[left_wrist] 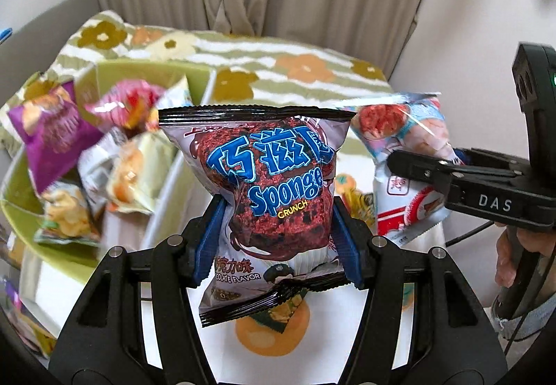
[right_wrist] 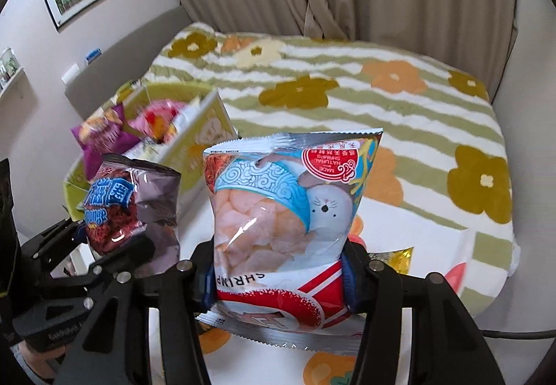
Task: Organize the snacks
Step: 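Grasp the blue Sponge Crunch bag with the left tool while the right tool grasps the shrimp flake bag, then carry both bags into the green box and open both tools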
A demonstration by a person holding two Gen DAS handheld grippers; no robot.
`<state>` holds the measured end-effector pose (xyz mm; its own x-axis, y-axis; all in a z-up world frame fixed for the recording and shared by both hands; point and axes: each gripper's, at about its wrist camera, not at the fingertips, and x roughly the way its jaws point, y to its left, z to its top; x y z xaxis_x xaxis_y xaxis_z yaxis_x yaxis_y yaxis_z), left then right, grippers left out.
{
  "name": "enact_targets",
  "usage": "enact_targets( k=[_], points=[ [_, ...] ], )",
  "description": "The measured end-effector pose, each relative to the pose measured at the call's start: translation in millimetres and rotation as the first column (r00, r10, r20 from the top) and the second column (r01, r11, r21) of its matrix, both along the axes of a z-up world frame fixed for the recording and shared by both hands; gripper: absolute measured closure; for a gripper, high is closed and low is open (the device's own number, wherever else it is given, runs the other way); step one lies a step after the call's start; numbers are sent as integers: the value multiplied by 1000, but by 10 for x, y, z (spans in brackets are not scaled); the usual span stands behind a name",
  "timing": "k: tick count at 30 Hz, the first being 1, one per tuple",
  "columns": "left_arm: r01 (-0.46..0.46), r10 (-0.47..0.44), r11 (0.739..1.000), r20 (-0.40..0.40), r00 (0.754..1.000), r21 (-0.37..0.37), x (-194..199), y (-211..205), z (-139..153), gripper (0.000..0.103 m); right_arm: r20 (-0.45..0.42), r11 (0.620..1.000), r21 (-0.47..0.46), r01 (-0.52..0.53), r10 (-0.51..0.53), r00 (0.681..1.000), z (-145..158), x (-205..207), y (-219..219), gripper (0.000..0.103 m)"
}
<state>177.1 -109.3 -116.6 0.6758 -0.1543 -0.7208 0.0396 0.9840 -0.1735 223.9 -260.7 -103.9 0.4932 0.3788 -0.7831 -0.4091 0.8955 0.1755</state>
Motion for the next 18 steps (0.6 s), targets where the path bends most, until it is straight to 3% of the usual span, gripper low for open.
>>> enact_targets(
  k=[10,18],
  points=[
    [-36,33,999,82,996,36,-9,757,537,47,108,998,55,-15,9,994,587,-153,532,53],
    [-54,52,996,31,998,65,203,1590,589,47,131,995,91,-30,17,991,785,36,1293,53]
  ],
)
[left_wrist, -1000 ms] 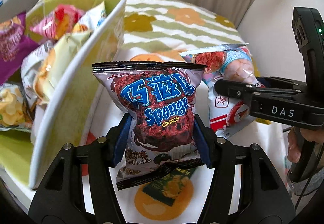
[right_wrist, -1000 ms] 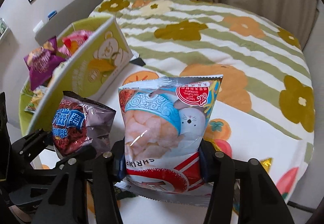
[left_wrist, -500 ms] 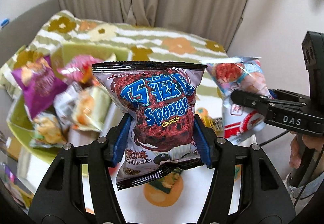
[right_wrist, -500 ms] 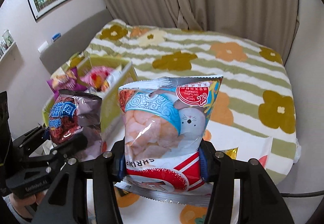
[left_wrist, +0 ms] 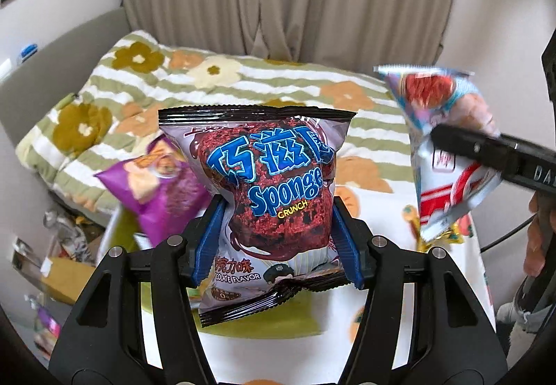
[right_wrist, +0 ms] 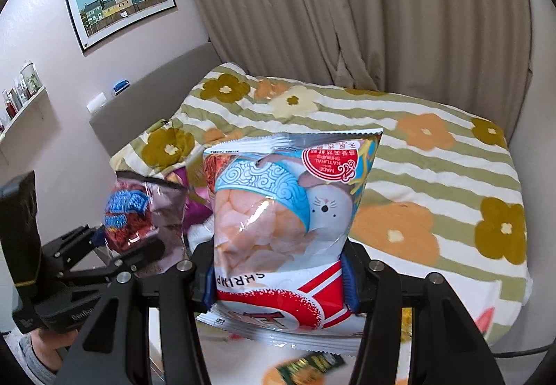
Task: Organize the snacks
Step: 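Carry both bags into the green box and open both tools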
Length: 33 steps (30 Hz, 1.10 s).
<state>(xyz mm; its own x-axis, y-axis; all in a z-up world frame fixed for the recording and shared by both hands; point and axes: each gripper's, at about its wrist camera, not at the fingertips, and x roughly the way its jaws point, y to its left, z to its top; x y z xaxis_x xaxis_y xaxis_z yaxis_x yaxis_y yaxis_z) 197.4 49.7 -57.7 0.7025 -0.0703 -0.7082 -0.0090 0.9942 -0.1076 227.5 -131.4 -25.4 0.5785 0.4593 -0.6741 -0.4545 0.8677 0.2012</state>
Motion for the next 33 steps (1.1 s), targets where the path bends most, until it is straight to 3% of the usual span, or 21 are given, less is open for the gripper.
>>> enact_targets(
  k=[4,6,8,16,27,29,31,32,33],
  points=[
    [11,-12,1000,-65,998,-23,81,289,-152,41,-16,1000,8,-8,8,1000,-13,133,396,53],
    [19,-21,999,-97,995,-26,131,400,-248,13,-23,1000,1,-12,12,1000,-30,158,532,53],
    [24,-26,999,-95,995,-28,132,500,-289,3,-34,1000,-10,-11,11,999,-74,196,666,53],
    [63,-68,996,-99,993,-57,188,867,-378,2,-94,999,-32,8,-11,995,-255,366,975,53],
    [78,-75,997,-119,990,21,287,1152,-509,2,-184,995,-91,-36,19,983,-578,624,1513,51],
    [73,-69,997,-125,990,27,290,1205,-540,2,-184,995,-93,-41,23,983,-623,657,1587,44],
    [73,-70,997,-132,989,16,300,1244,-564,2,-168,996,-88,-34,19,986,-648,673,1627,7],
    [74,-72,997,-134,988,8,308,1265,-576,2,-157,997,-76,-28,16,987,-651,663,1634,0],
    [74,-73,997,-135,988,5,313,1272,-586,2,-145,998,-64,-22,13,989,-646,644,1626,0]
  ],
)
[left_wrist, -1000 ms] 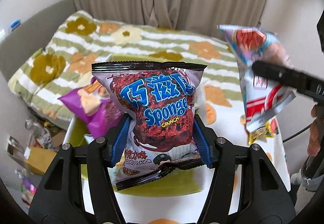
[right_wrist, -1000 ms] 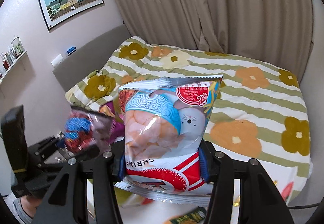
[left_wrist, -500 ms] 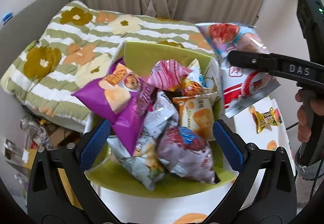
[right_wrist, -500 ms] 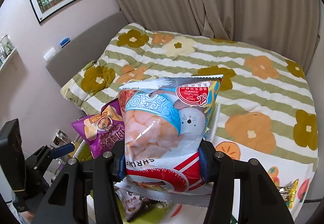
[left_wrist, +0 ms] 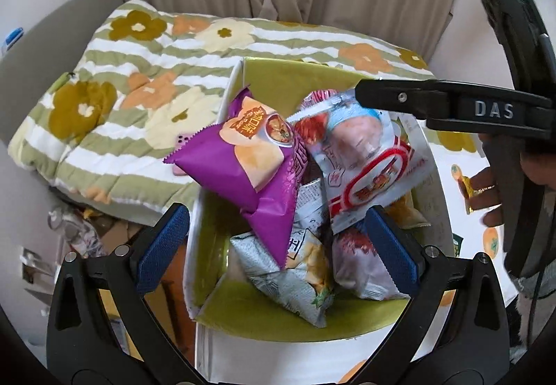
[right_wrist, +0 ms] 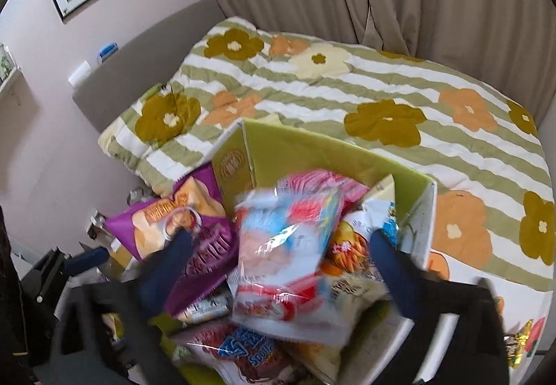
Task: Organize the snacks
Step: 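Carry both bags into the green box and open both tools, then move both tools toward the last two snacks on the sheet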
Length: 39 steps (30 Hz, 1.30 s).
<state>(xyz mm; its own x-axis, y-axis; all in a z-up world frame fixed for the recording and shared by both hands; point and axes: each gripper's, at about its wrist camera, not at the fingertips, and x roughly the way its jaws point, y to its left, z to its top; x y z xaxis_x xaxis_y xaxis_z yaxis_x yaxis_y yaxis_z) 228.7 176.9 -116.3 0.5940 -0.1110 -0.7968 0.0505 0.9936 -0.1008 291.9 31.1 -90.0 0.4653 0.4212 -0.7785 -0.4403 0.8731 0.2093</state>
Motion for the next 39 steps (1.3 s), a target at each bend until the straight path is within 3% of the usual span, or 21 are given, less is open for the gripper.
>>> enact_targets(
  k=[8,17,26,39],
  points=[
    [-13,12,1000,14,1000,5,-48,-123,52,2,42,999,-37,6,-4,999,22,-155,-74,0],
    [-9,5,999,107,994,37,-319,-559,426,2,125,1000,-18,1,1,992,461,-523,-450,0],
    [38,-46,998,174,984,50,-633,-1160,649,2,215,997,34,66,-71,974,836,-1001,-1116,0],
    [138,-144,989,187,972,45,-1067,-2127,636,2,251,979,7,204,-199,947,837,-1674,-2188,0]
  ],
)
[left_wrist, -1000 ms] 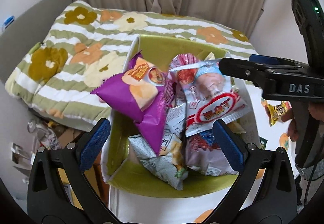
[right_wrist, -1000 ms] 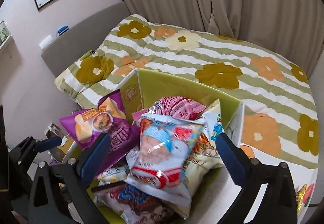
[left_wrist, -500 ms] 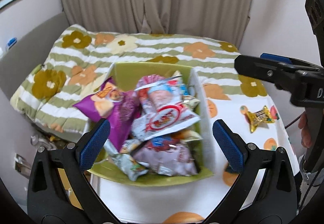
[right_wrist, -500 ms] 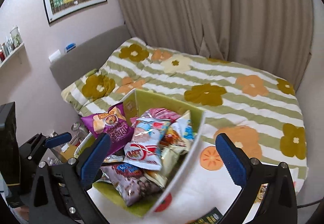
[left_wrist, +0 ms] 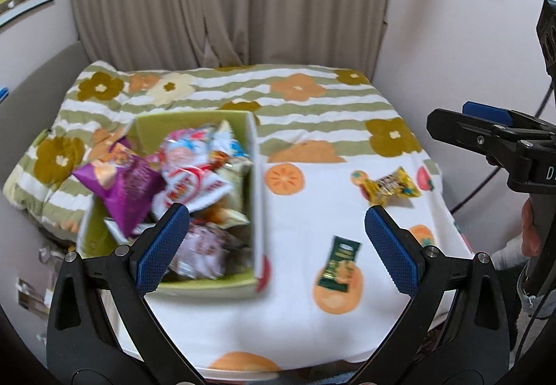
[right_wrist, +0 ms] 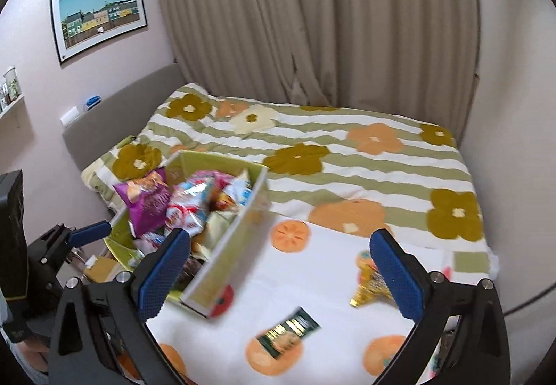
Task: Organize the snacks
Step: 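Move both tools toward the last two snacks on the sheet, then grasp the green biscuit pack with the left tool while the right tool grasps the gold Pillows bag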
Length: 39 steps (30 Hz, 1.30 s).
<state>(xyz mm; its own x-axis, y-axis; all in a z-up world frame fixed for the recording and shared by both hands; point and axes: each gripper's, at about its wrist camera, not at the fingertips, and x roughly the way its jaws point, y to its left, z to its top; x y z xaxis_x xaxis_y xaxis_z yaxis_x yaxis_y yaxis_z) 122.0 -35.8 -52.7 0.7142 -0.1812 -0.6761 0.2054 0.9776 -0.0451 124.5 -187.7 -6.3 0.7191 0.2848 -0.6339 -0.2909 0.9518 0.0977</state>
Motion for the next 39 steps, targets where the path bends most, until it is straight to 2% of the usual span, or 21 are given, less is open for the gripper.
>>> enact_targets(
  k=[7,11,19,26,29,35,39],
  points=[
    [82,-81,997,-46,996,15,-143,-532,-260,2,-13,997,-31,67,-67,998,-158,-220,-528,0],
    [127,-125,992,-111,986,8,-107,-761,-578,2,-48,994,-43,101,-103,994,-403,-238,-797,0],
    [239,-222,969,-212,952,60,169,-1010,-1355,3,-128,984,-36,176,-179,975,-1004,-41,-1130,0],
    [306,-270,949,-307,913,74,445,-1106,-1995,20,-236,971,0,239,-233,944,-1589,189,-1192,0],
    [332,-288,940,-341,895,78,529,-1127,-2163,26,-290,962,33,272,-251,923,-1823,294,-1168,0],
    [385,-326,918,-376,867,91,653,-1214,-2350,36,-336,928,92,360,-312,889,-2070,505,-1163,0],
    [423,-359,898,-353,864,123,699,-1294,-2364,39,-341,910,99,402,-348,873,-2120,674,-1168,0]
  ],
)
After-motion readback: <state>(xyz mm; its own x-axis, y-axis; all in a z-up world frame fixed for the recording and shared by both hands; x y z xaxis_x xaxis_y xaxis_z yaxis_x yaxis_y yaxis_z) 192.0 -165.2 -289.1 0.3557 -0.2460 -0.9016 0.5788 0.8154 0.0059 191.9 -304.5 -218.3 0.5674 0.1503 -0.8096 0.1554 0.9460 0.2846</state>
